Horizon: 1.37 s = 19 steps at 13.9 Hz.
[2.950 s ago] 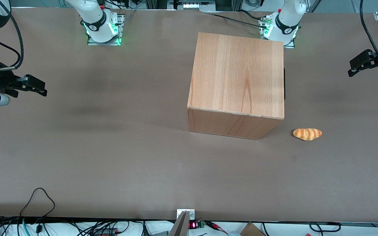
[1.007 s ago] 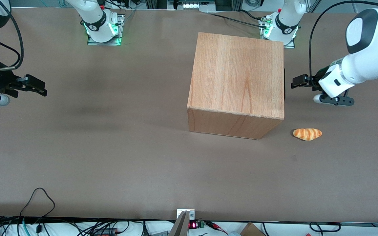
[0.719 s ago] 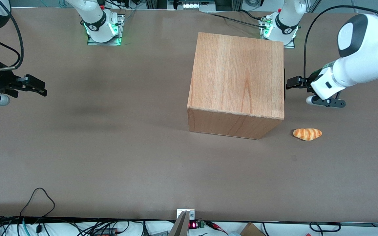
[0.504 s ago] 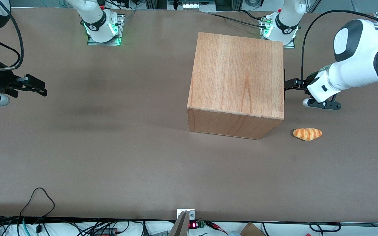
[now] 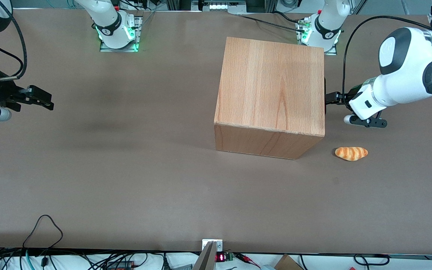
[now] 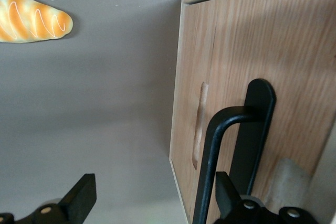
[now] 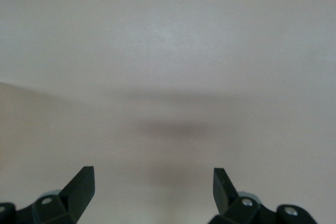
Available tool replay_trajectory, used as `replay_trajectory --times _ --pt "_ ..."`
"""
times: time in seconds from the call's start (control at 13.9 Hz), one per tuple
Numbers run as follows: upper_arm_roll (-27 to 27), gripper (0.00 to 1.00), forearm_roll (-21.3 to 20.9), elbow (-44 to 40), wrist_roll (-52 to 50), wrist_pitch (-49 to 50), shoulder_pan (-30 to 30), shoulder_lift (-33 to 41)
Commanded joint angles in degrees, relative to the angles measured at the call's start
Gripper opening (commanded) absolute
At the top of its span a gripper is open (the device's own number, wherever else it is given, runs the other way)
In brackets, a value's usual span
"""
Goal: Open top drawer with left arm
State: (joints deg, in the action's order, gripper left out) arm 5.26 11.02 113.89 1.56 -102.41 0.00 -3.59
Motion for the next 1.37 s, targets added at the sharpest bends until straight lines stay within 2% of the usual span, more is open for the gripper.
replay_trajectory --times 0.0,1.29 --pt "0.1 1.0 1.11 0.98 0.82 -1.56 -0.08 -0.19" --pt "-0.25 1.0 0.14 1.6 3.98 -4.11 2.37 -3.35"
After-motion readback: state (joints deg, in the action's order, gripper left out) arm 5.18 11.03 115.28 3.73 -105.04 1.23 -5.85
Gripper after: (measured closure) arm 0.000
